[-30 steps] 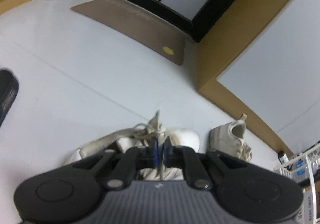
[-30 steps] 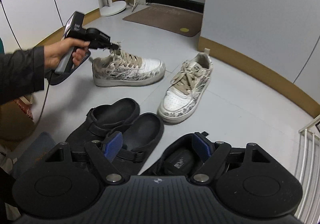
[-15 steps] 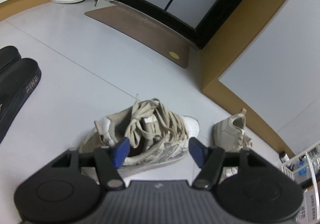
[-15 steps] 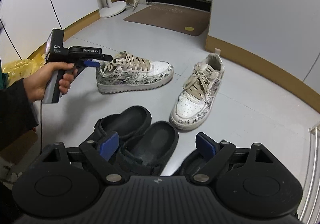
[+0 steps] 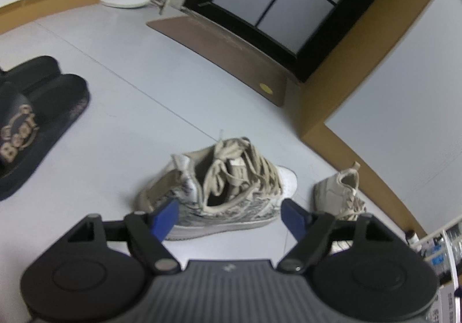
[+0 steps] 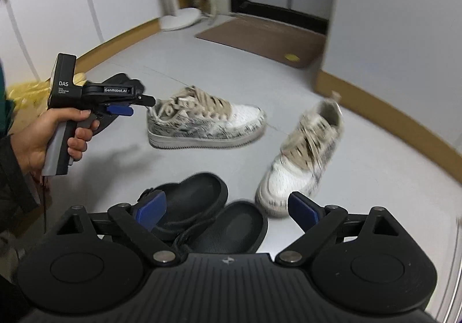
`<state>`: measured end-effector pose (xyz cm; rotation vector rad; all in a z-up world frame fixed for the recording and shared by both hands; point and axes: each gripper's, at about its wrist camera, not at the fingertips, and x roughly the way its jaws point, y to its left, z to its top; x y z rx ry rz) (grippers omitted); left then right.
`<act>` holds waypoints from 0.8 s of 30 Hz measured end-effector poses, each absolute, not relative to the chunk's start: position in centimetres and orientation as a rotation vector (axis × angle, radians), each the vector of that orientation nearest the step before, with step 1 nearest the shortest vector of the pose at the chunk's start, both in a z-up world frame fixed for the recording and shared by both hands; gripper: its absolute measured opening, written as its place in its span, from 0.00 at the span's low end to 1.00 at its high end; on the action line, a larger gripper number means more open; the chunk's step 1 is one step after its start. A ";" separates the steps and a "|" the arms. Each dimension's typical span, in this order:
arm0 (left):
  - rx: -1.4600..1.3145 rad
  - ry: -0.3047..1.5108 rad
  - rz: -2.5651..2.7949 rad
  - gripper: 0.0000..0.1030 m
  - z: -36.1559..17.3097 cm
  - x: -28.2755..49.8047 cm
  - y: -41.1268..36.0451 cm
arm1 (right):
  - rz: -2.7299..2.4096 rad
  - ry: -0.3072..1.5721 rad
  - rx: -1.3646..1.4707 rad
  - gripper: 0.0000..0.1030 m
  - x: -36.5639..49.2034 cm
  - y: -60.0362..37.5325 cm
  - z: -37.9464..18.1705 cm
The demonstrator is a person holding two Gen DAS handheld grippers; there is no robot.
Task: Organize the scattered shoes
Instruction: 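Reach the right tool to the black-patterned white sneaker and grasp its laces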
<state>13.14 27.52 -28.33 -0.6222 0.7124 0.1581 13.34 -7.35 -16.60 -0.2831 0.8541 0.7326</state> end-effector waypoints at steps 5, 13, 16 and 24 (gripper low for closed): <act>-0.610 0.704 0.177 0.86 -27.8 11.8 27.6 | 0.785 0.810 -0.333 0.93 16.2 -5.8 -16.5; -0.627 0.691 0.200 0.88 -27.4 10.5 27.6 | 0.970 0.751 -0.488 0.93 19.2 0.7 -14.7; -0.602 0.687 0.196 0.88 -27.2 10.4 27.2 | 1.026 0.715 -0.557 0.93 19.5 3.5 -14.1; -0.578 0.714 0.149 0.92 -27.3 10.4 26.4 | 1.056 0.660 -0.677 0.92 21.1 9.2 -16.4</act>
